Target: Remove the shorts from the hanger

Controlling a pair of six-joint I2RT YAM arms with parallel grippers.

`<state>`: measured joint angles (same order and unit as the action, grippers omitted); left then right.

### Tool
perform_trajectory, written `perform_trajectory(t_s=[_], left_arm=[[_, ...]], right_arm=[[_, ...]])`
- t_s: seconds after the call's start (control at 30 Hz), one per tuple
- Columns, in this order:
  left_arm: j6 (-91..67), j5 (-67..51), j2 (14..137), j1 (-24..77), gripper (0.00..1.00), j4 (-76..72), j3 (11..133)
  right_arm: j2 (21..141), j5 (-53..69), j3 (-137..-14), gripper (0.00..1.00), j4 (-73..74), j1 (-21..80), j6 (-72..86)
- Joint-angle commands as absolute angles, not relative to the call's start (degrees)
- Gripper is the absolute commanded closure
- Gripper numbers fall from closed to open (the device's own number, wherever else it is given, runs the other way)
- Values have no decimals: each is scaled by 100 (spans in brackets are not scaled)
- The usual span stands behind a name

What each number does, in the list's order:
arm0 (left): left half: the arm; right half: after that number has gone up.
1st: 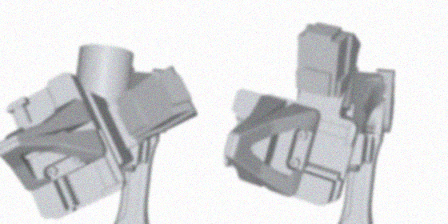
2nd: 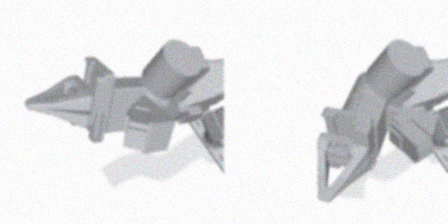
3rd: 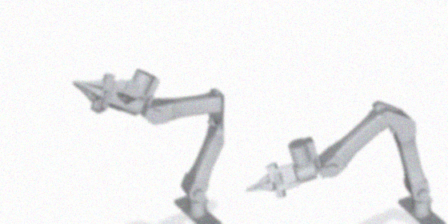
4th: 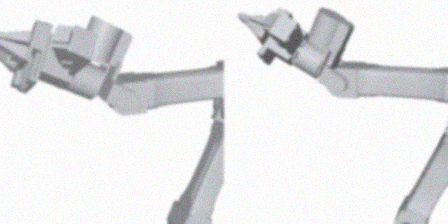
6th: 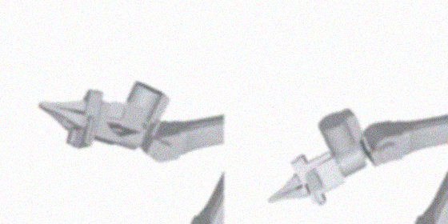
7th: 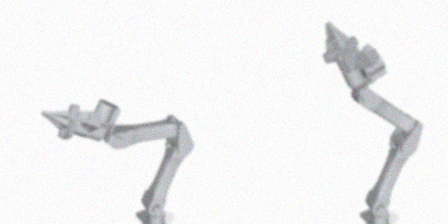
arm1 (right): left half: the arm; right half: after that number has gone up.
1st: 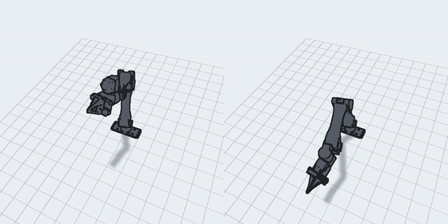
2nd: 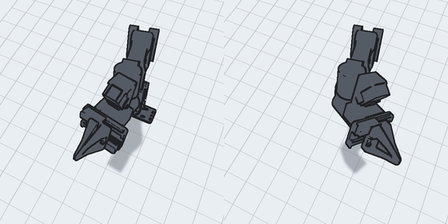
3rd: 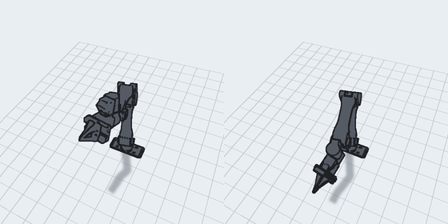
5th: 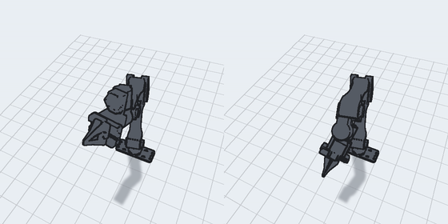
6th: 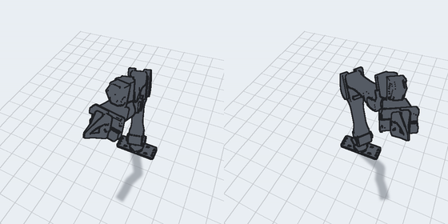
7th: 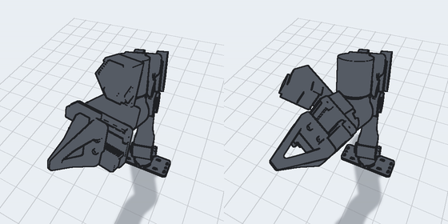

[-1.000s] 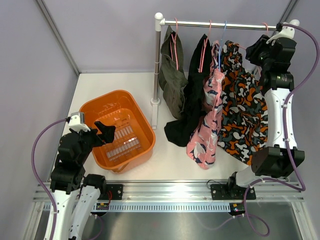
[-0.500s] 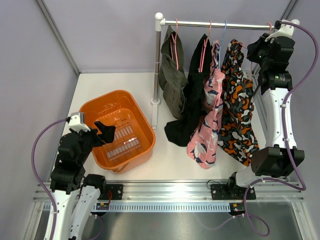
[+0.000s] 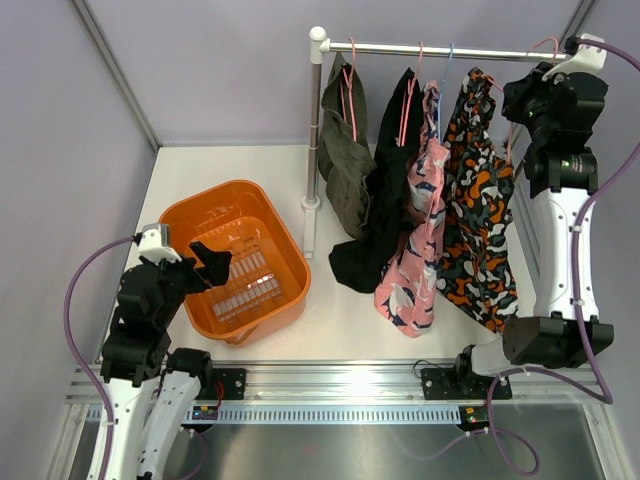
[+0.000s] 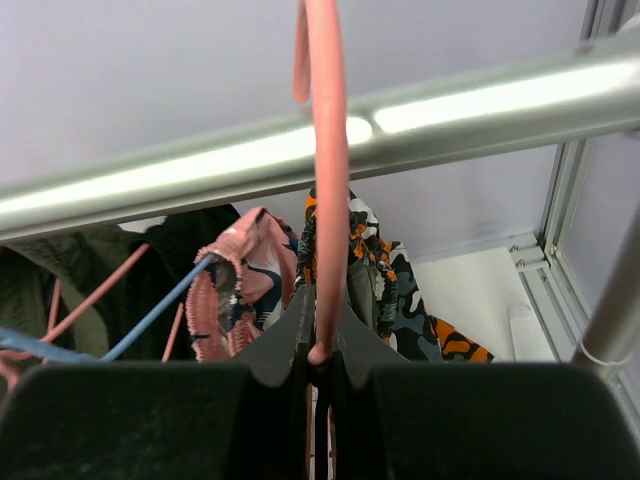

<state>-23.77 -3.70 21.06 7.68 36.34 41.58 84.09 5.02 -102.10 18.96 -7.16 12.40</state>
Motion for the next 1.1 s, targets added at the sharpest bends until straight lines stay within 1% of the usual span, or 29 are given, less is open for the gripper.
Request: perform_trajectory(t_s=[0.0,0.13,0.23,0.27,0.4,0.43,0.5,0.57,0.67,0.77,0.8,0.9,0.93,0.97,1.0,1.07], left_arm=[[-2276,-527,2188,791,1,3392,4140],[-2268,-527,2215,791,1,3393,4140],[-2268,-527,2224,791,1,3393,4140],[-2268,-536,2224,791,1,3384,4140],[-2241,-632,2294,791,1,3366,4148],[-2224,-676,2346,791,1,3366,4157],[-2197,-843,2399,809,1,3331,4157],[-2127,-1036,2478,826,1,3261,4166],[-2048,-1379,2610,844,1,3182,4184],[-2013,-1485,2733,853,1,3164,4201],[-2013,-1511,2733,853,1,3164,4201],[-2004,-1529,2768,853,1,3164,4201],[-2004,-1529,2760,853,1,3155,4201],[-1987,-1547,2760,853,1,3155,4210],[-1986,-1564,2768,853,1,3164,4210],[-1969,-1626,2768,853,1,3173,4236]], right_arm=[[7858,457,-10503,100,1512,-686,1266],[7612,448,-10459,100,1731,-686,1388],[7428,492,-10372,100,2257,-686,1503],[7174,483,-10275,100,2381,-686,1607],[6076,343,-9057,100,2627,-659,1766],[5577,325,-8879,100,2671,-659,1784],[5082,430,-8510,100,2794,-659,1819],[4414,536,-8429,100,3013,-659,1863],[3772,668,-8560,100,3199,-659,1872],[3472,817,-9007,100,3208,-668,1872],[3463,817,-9374,100,3225,-668,1872],[3594,878,-10078,100,3164,-668,1942],[3795,1062,-10299,100,3164,-668,1995],[4075,1316,-10779,100,3277,-668,2039],[4078,1318,-11002,100,3304,-659,2091],[4420,1739,-11598,100,3261,-659,2319]])
